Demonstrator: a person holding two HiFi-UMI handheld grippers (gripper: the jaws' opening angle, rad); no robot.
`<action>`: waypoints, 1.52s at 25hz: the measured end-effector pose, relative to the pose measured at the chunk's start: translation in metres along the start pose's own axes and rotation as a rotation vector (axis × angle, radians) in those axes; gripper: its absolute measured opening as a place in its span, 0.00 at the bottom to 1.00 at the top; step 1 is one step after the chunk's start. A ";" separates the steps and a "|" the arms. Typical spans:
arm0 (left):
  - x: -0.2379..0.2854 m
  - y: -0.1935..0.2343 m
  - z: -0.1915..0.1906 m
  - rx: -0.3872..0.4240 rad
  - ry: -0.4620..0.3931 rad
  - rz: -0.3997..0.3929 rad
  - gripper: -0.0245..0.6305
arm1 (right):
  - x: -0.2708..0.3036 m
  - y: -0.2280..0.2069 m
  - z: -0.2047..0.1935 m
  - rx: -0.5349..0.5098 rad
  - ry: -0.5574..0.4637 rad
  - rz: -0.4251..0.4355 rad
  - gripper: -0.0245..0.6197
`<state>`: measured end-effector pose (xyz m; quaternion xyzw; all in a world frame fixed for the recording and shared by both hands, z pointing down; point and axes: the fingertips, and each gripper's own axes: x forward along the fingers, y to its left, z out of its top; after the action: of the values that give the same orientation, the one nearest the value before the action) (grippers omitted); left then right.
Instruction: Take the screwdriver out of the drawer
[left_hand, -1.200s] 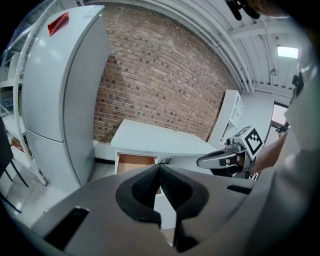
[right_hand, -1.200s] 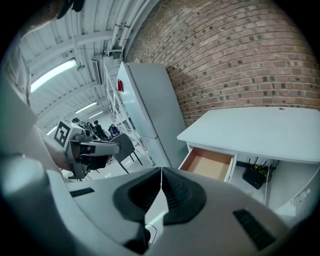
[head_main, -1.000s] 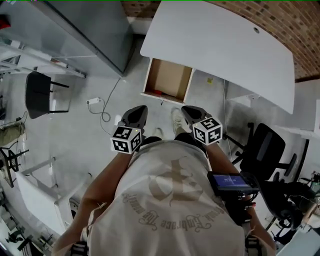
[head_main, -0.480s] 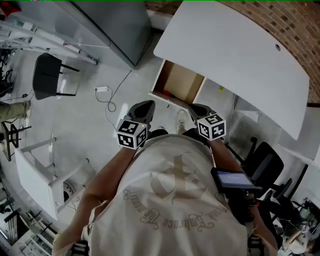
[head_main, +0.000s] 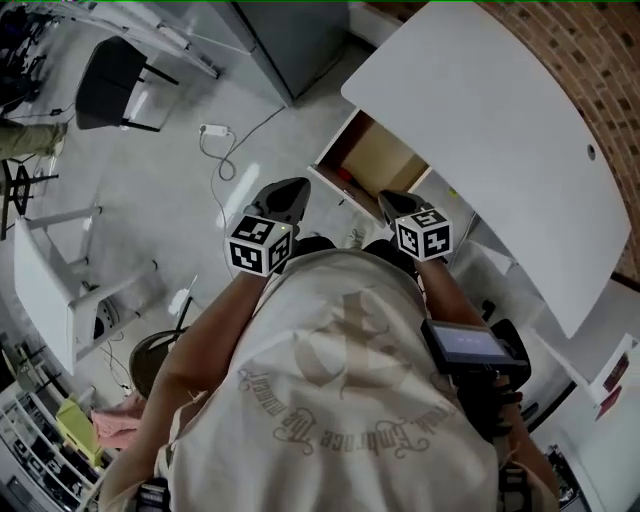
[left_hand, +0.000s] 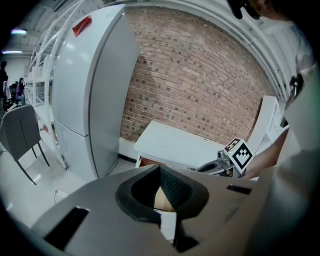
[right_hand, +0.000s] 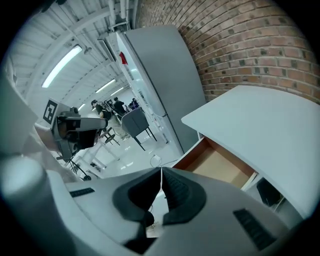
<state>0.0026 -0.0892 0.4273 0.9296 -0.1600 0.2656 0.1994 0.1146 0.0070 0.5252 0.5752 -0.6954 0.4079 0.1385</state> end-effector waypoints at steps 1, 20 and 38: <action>0.002 0.004 -0.001 -0.020 -0.001 0.014 0.07 | 0.006 -0.003 0.004 -0.013 0.015 0.013 0.08; 0.008 0.017 -0.035 -0.159 0.034 0.191 0.07 | 0.071 -0.032 -0.021 -0.149 0.280 0.120 0.08; 0.009 0.006 -0.083 -0.281 0.072 0.236 0.07 | 0.110 -0.048 -0.042 -0.255 0.408 0.147 0.08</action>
<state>-0.0282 -0.0579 0.4986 0.8573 -0.2962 0.2951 0.3003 0.1132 -0.0383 0.6440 0.4068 -0.7388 0.4336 0.3172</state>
